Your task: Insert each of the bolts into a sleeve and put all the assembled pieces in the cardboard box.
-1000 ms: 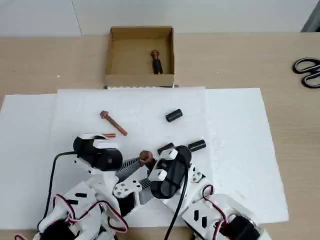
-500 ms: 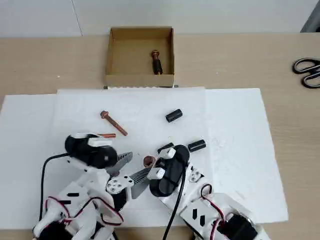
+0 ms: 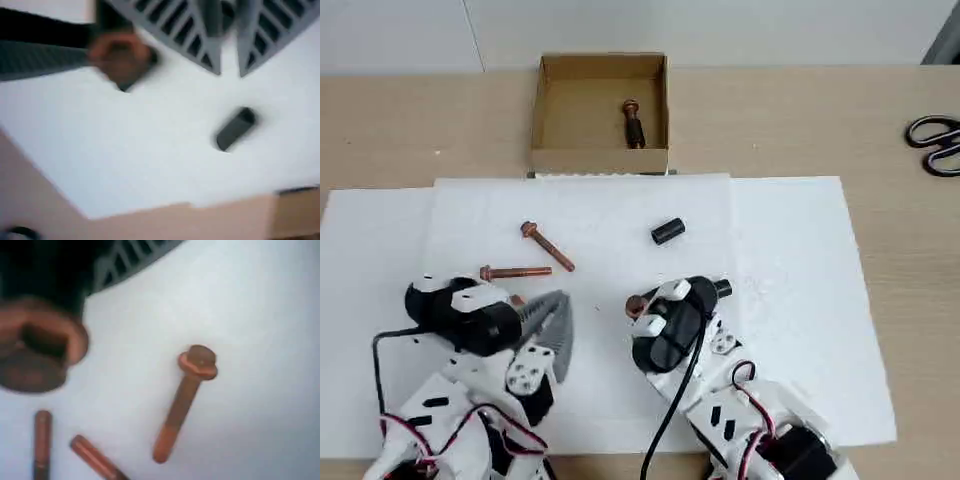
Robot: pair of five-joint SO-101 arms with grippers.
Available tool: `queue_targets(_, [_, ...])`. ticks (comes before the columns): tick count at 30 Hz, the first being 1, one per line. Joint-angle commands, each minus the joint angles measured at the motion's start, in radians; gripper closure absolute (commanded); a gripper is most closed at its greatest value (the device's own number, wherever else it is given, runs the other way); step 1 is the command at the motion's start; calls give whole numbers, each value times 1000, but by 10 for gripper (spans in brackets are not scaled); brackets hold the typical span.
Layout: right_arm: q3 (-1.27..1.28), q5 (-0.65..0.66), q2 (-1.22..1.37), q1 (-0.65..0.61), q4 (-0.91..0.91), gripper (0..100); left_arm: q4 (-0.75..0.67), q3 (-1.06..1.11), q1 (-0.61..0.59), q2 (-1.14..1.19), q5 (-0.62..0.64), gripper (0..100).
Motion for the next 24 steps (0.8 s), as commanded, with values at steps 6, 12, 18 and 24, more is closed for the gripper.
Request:
queue_targets(6, [-9, 2, -8, 166, -25, 995, -81, 265, -423, 3, -272, 993])
queue_targets(12, [-9, -63, -8, 282, 24, 995, -279, 475, -486, 2, -275, 993])
queue_targets(18, [0, -75, -8, 349, 24, 995, -400, 628, -433, 2, -273, 993])
queue_targets(24, [14, -72, -7, 363, 13, 995, -445, 647, -422, 2, -270, 993])
